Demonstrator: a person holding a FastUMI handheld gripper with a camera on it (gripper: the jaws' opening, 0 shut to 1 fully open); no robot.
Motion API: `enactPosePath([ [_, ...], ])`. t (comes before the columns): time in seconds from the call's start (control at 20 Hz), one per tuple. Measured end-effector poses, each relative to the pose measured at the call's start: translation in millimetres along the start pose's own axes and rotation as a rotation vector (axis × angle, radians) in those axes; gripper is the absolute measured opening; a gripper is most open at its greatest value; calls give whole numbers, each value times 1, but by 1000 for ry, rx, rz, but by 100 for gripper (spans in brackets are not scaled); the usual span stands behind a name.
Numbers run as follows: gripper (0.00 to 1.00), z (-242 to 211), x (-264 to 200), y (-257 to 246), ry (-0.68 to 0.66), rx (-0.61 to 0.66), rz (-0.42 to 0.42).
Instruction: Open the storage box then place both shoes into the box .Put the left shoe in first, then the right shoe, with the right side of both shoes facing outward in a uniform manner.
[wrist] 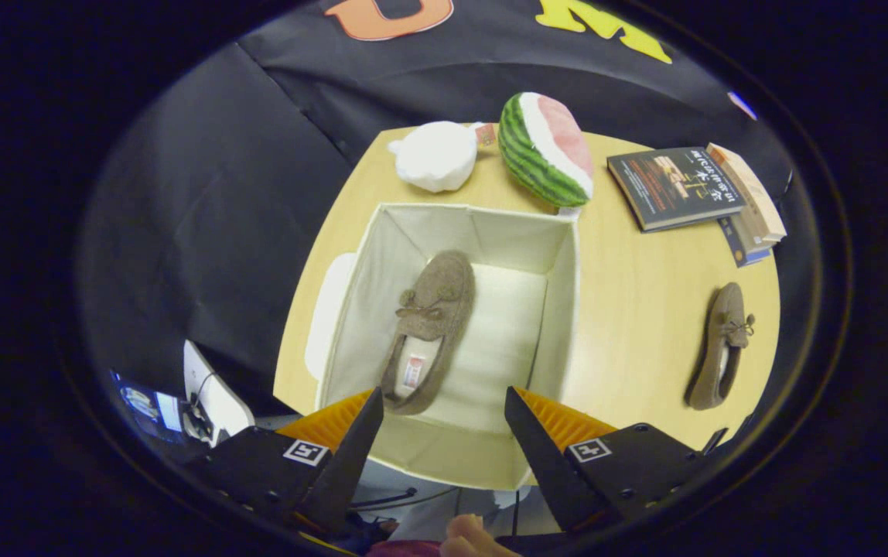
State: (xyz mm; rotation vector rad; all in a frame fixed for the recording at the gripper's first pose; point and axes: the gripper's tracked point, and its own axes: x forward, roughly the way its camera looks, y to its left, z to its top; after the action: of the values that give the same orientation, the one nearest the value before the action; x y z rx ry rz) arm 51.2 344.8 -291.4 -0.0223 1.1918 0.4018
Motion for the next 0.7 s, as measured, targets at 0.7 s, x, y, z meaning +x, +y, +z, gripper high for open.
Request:
enactPosePath([
  [0.7, 96, -27, -42, -264, -27, 163, -57],
])
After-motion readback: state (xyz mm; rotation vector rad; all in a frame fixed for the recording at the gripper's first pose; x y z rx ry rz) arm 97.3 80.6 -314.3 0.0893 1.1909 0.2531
